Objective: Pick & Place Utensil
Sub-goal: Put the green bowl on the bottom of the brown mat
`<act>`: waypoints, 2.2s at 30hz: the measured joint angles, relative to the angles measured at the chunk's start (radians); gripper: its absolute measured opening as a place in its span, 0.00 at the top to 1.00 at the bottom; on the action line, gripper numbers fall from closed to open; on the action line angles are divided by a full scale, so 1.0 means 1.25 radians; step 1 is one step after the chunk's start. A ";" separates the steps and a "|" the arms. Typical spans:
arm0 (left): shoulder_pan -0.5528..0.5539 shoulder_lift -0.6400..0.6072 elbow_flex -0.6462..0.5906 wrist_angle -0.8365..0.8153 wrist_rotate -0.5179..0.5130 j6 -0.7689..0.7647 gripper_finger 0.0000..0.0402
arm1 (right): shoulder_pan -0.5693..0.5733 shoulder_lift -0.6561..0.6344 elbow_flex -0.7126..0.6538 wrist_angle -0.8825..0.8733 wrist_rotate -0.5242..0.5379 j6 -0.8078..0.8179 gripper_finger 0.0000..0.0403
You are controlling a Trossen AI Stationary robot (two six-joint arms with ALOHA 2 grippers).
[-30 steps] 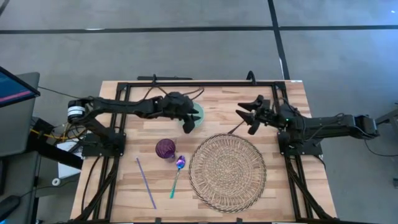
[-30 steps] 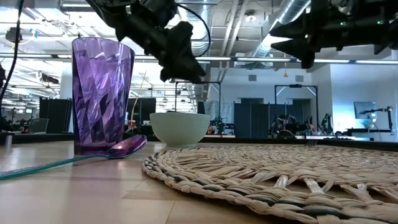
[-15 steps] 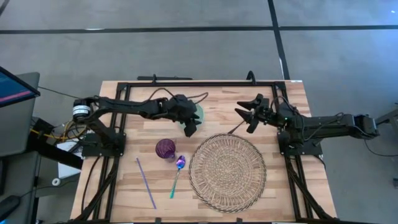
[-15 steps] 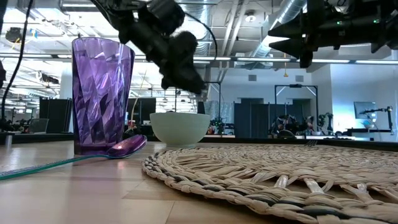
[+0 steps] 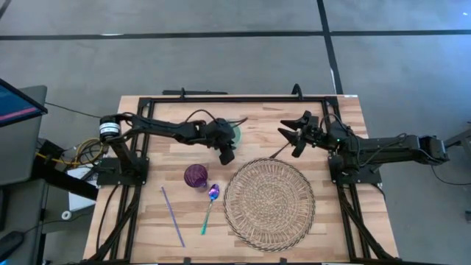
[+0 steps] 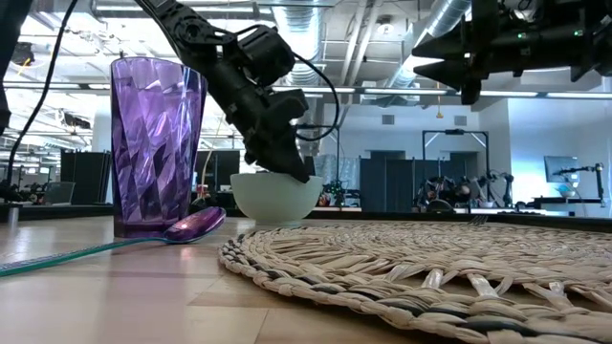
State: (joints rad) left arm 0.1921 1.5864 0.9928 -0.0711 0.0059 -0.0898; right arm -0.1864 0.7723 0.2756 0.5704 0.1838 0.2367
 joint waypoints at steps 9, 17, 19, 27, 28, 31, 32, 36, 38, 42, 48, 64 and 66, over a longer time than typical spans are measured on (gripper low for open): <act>0.000 -0.005 0.000 0.005 -0.001 0.031 0.97 | 0.000 0.000 0.000 -0.013 0.000 0.000 0.56; -0.019 -0.007 0.000 0.004 -0.002 0.029 0.98 | 0.000 0.000 0.000 -0.011 0.000 0.000 0.56; -0.037 -0.010 0.000 0.006 -0.002 0.048 0.97 | 0.000 0.000 0.000 -0.007 0.000 -0.004 0.56; -0.144 -0.083 -0.001 0.021 0.010 0.174 0.97 | 0.001 0.000 -0.001 0.003 -0.035 -0.021 0.58; -0.155 -0.094 -0.001 0.021 0.020 0.191 0.97 | 0.001 0.000 -0.001 0.008 -0.062 -0.021 0.58; -0.182 -0.120 -0.001 0.021 0.075 0.230 0.97 | 0.011 0.004 -0.001 0.014 -0.180 -0.024 0.58; -0.189 -0.127 -0.001 0.021 0.094 0.234 0.97 | 0.019 0.011 -0.001 0.020 -0.218 -0.024 0.58; -0.206 -0.138 -0.001 0.021 0.119 0.237 0.97 | 0.065 0.059 0.013 0.050 -0.313 -0.068 0.60; -0.207 -0.137 -0.001 0.019 0.118 0.236 0.97 | 0.095 0.098 0.045 0.050 -0.321 -0.122 0.61; -0.202 -0.131 -0.004 0.015 0.116 0.236 0.97 | 0.149 0.195 0.149 -0.011 -0.322 -0.199 0.64; -0.200 -0.132 -0.007 0.004 0.116 0.236 0.97 | 0.202 0.343 0.334 -0.320 -0.244 -0.206 0.65; -0.200 -0.132 -0.007 0.006 0.116 0.236 0.96 | 0.217 0.589 0.489 -0.461 -0.168 -0.260 0.53; -0.200 -0.132 -0.007 0.006 0.116 0.236 0.96 | 0.217 0.598 0.490 -0.472 -0.168 -0.260 0.51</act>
State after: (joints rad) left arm -0.0574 1.4212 0.9840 -0.0631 0.1507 0.2054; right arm 0.0849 1.5200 0.8879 -0.0201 -0.0261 -0.0883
